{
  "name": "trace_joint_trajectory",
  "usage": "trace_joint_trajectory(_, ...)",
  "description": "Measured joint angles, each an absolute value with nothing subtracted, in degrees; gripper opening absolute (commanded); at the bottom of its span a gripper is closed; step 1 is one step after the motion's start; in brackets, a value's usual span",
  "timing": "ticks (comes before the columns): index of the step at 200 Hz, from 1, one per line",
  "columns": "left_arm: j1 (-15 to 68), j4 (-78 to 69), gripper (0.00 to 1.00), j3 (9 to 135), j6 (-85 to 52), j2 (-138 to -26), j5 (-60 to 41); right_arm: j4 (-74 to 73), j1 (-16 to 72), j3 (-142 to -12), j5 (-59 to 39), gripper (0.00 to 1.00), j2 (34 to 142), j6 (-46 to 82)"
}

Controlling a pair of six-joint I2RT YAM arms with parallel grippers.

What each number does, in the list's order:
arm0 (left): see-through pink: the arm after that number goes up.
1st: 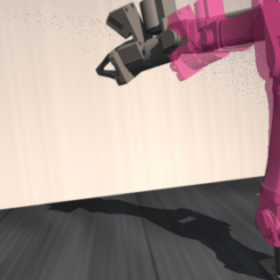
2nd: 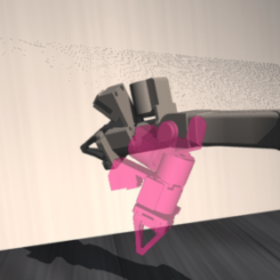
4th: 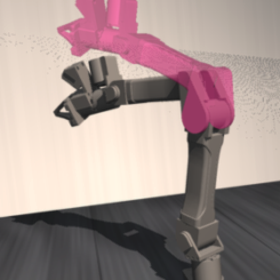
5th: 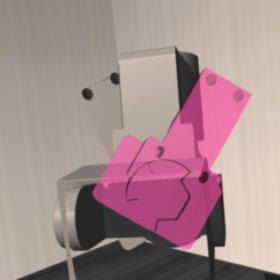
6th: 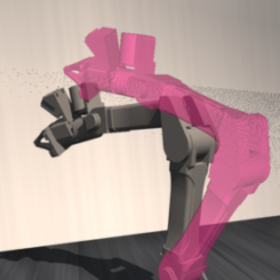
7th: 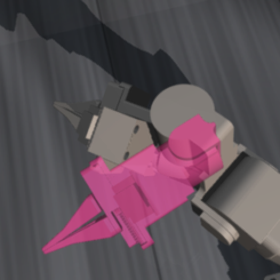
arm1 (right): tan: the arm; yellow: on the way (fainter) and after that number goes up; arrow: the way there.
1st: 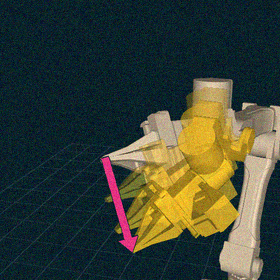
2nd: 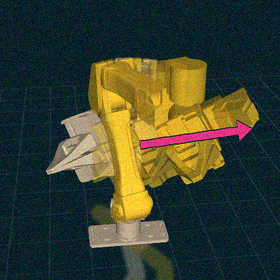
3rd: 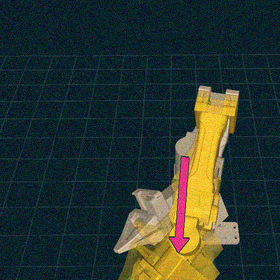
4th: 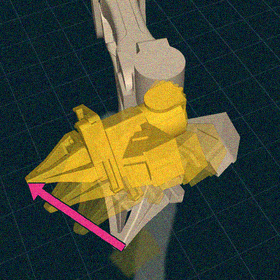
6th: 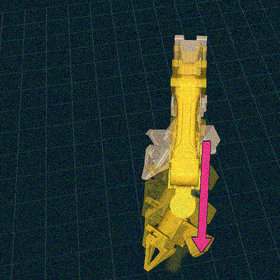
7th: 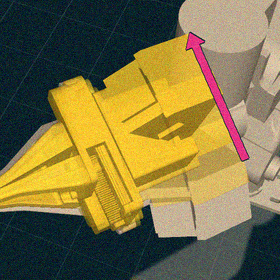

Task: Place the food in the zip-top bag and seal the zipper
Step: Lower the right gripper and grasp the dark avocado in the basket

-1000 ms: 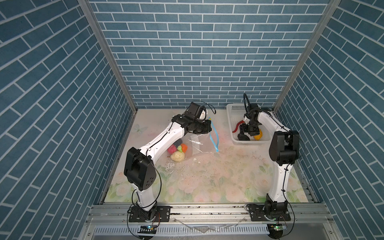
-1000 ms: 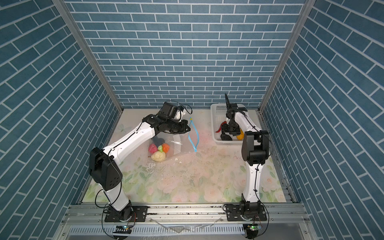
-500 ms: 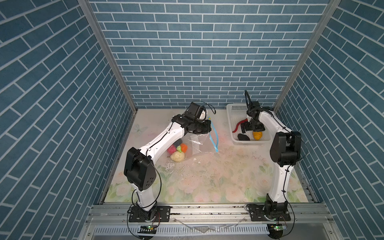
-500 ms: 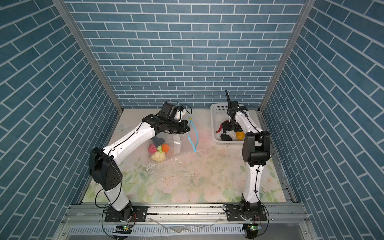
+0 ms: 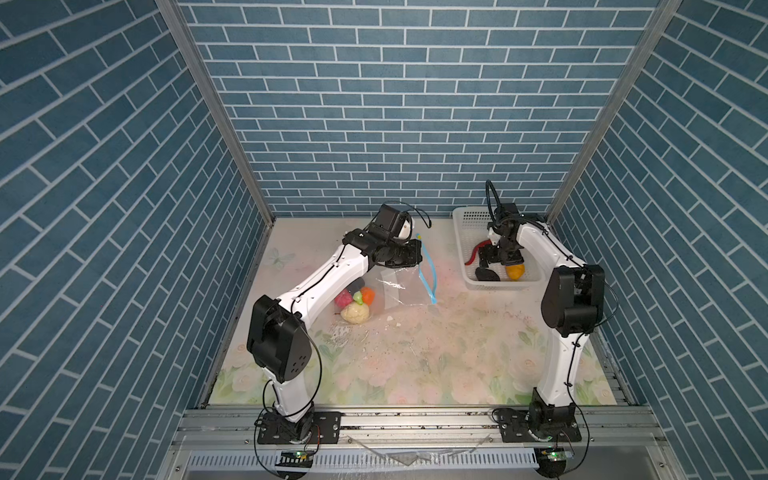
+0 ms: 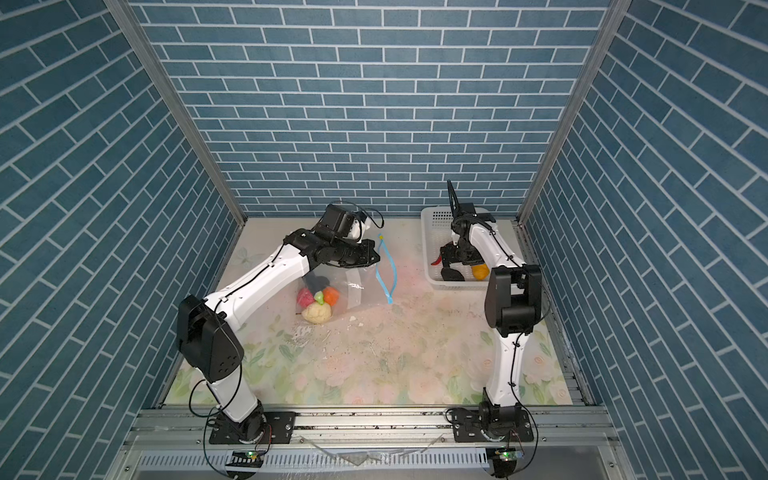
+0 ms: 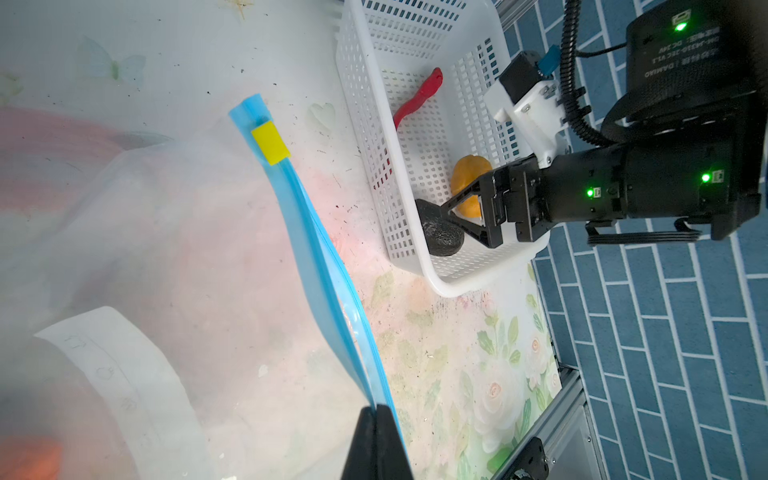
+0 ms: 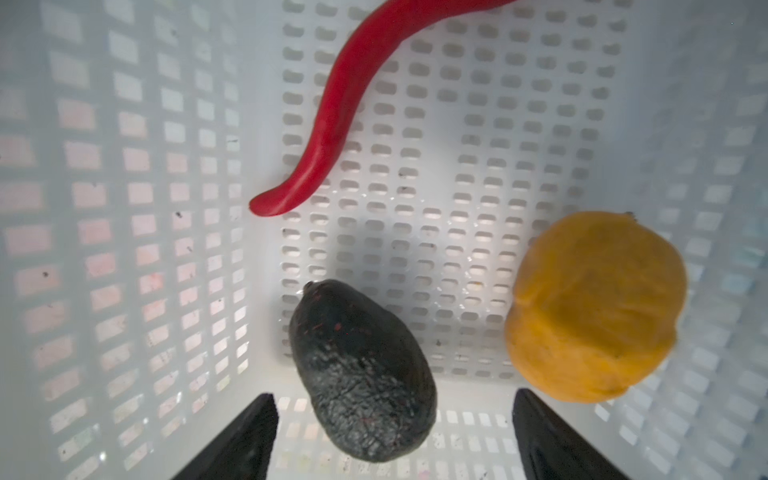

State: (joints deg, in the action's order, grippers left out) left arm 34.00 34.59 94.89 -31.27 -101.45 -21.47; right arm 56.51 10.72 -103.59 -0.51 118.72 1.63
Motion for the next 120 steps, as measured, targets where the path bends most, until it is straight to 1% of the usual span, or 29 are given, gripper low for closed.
trace_joint_trajectory(35,34.0,34.6,0.03,94.8,-31.3,-101.2,-21.5,56.3,11.5,-102.5,-0.7,0.88,119.3,1.6)
trace_joint_trajectory(120,34.0,34.5,0.03,94.8,-31.3,-101.2,-21.5,55.9,11.5,-102.5,1.5,0.78,124.6,1.4)
